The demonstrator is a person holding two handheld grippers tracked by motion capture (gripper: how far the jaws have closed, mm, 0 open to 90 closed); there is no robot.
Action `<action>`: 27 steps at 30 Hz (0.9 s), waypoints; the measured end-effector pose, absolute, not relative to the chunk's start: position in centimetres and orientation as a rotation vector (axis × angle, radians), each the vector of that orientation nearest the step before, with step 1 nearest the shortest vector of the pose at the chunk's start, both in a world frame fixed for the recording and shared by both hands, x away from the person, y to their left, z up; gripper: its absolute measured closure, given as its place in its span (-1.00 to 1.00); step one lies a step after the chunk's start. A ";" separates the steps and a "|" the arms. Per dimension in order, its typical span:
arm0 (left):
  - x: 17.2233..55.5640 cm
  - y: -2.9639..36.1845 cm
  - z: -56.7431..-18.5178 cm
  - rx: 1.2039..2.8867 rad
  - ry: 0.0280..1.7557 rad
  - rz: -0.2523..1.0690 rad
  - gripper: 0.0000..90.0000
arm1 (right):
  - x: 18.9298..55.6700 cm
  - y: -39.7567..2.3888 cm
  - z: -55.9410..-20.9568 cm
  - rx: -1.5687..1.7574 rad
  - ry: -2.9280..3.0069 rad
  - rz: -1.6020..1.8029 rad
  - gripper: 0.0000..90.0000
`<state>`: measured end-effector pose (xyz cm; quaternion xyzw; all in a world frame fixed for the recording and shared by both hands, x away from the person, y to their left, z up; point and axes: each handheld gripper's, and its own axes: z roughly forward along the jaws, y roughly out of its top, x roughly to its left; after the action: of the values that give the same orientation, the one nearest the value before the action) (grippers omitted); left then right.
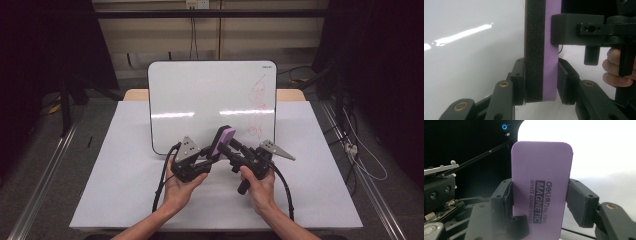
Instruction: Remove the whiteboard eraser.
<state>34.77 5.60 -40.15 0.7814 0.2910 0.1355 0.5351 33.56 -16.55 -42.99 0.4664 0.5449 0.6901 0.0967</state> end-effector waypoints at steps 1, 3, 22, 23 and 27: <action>34.8 5.6 -40.2 1.857 0.698 0.310 0.41 | 33.5 -16.5 -43.0 1.377 1.613 2.040 -0.09; 34.8 5.6 -40.3 1.859 0.697 0.310 0.40 | 33.5 -16.5 -43.0 1.371 1.615 2.033 -0.09; 35.4 6.7 -40.5 1.895 0.753 0.347 -0.67 | 33.4 -18.1 -42.3 1.323 1.633 1.913 -0.09; 35.4 6.9 -40.5 1.901 0.756 0.352 -0.71 | 33.4 -18.2 -42.3 1.323 1.636 1.895 -0.09; 35.4 7.4 -40.4 1.907 0.760 0.372 -0.79 | 33.5 -18.9 -42.3 1.313 1.636 1.842 -0.09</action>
<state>35.40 7.38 -40.39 0.7897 0.3148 0.1540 0.5035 33.50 -18.87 -42.29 0.4633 0.5770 0.6498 0.1739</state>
